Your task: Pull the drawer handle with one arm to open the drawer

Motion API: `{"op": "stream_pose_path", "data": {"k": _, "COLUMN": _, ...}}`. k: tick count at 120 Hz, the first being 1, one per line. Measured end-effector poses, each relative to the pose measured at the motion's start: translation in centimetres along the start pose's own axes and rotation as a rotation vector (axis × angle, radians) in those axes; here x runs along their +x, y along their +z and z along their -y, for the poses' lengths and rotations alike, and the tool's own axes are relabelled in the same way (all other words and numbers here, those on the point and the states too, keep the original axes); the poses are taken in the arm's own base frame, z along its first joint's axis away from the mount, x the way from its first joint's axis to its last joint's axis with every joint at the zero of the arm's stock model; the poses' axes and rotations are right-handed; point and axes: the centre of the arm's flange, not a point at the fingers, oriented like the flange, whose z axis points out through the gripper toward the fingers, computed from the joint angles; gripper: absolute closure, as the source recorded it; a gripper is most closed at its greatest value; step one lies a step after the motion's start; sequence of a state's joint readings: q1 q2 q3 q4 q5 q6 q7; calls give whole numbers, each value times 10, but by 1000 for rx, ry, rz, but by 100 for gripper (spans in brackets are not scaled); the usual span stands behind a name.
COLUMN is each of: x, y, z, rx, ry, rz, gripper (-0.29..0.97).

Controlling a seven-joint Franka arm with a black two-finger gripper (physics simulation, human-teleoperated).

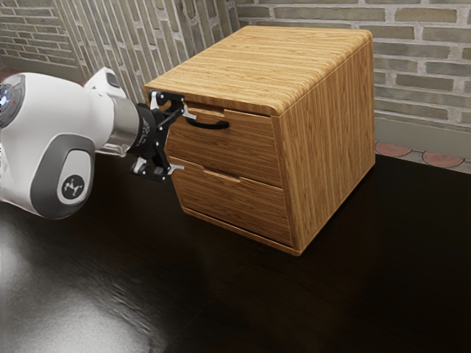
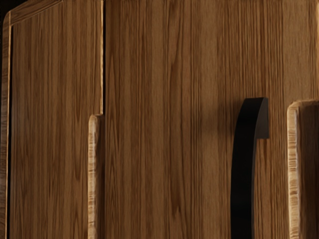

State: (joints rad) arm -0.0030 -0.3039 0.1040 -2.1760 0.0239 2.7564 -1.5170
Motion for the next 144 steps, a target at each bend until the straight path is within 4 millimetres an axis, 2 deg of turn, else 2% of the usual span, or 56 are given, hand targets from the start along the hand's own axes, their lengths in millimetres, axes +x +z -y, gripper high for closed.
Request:
{"op": "stream_pose_path", "data": {"k": 30, "x": 1, "y": 14, "z": -1, "rx": 1, "ry": -8, "rz": -4, "gripper": 0}}
{"op": "stream_pose_path", "data": {"k": 51, "x": 12, "y": 17, "z": -2, "rx": -6, "ry": -25, "rz": -17, "gripper": 0}}
{"op": "stream_pose_path", "data": {"k": 94, "x": 10, "y": 23, "z": -12, "rx": -19, "ry": -26, "rz": -18, "gripper": 0}}
{"op": "stream_pose_path", "data": {"k": 144, "x": 7, "y": 39, "z": -7, "rx": -4, "ry": -28, "rz": -15, "gripper": 3}}
